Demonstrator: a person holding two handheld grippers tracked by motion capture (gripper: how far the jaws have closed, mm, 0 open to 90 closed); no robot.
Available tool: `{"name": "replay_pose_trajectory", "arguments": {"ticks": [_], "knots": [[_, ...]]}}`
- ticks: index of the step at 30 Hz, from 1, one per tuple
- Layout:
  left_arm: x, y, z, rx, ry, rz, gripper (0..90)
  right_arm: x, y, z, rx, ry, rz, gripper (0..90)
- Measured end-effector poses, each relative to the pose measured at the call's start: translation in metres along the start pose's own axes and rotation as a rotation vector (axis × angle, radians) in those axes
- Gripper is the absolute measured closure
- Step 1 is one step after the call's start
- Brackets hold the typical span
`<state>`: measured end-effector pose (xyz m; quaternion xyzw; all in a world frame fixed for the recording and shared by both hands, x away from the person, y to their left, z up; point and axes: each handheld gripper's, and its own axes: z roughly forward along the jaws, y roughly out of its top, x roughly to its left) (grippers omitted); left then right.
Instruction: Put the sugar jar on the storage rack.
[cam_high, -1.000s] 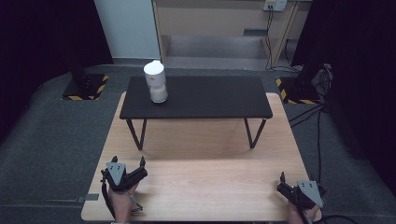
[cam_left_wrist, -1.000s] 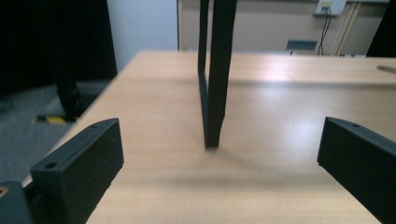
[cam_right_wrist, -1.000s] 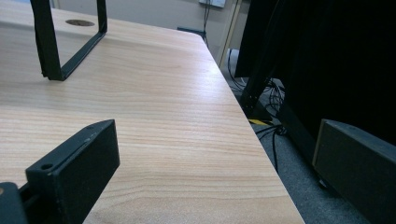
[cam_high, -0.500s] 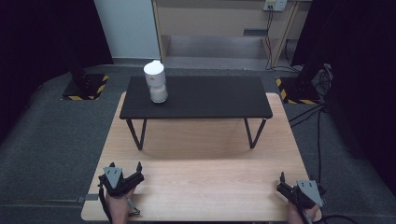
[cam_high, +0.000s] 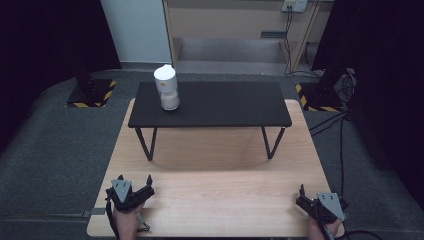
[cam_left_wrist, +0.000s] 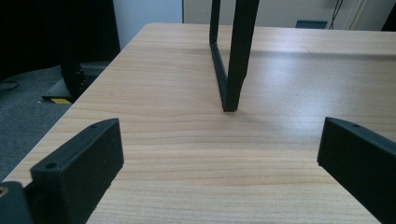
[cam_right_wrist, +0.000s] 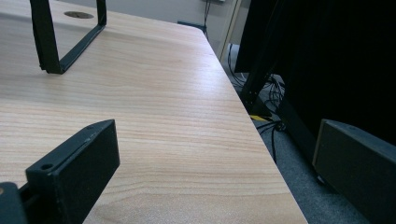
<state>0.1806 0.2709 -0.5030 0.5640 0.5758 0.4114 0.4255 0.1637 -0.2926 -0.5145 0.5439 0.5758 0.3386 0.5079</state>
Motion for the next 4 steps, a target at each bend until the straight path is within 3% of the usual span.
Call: {"name": "replay_pose_trajectory", "arguments": {"ticks": [4], "knots": [[-0.0013, -0.0002, 0.0001, 0.0, 0.0, 0.011, 0.0, 0.0007, 0.0008, 0.0006, 0.004, -0.002, -0.001, 0.5]]}}
